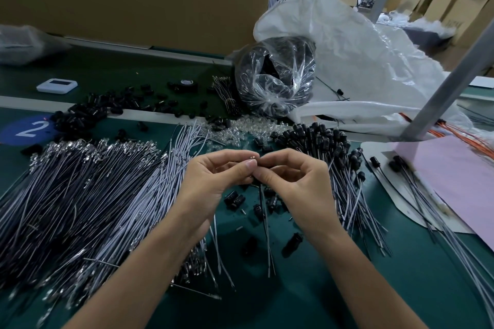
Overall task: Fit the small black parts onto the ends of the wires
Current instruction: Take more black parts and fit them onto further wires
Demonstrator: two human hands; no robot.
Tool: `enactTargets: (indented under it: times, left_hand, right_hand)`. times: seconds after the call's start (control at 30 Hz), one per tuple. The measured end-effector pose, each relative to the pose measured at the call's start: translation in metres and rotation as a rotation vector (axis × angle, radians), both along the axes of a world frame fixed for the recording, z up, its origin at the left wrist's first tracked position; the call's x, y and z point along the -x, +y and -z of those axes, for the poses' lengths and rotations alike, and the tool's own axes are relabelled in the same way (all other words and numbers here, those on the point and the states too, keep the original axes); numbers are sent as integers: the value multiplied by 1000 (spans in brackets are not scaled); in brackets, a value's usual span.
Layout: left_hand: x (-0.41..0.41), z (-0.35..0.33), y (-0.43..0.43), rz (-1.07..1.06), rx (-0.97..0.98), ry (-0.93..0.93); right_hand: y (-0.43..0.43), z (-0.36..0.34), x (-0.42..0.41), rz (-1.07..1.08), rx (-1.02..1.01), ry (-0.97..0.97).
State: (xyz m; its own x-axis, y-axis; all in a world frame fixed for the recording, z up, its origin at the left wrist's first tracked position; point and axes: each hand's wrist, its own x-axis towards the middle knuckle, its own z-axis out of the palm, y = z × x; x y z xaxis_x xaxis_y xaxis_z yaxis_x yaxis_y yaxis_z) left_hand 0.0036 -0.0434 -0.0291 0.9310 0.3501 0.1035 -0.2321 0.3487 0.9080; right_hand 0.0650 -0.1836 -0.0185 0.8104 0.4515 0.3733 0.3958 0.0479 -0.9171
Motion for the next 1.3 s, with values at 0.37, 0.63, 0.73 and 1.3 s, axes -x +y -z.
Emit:
enactTargets:
  times: [0.37,0.63,0.73,1.3]
  left_hand:
    - [0,0,1,-13,24,-61]
    - [0,0,2,-116,188,-40]
    - [-1,-1,2,-125,166,-41]
    - [2,2,-3,36,-50,61]
  right_hand:
    - [4,4,0,-26,88,39]
    - [4,11,-2,16,217,89]
    - [5,13,-1,-27,226,61]
    - [6,13,-1,-69,-6,168]
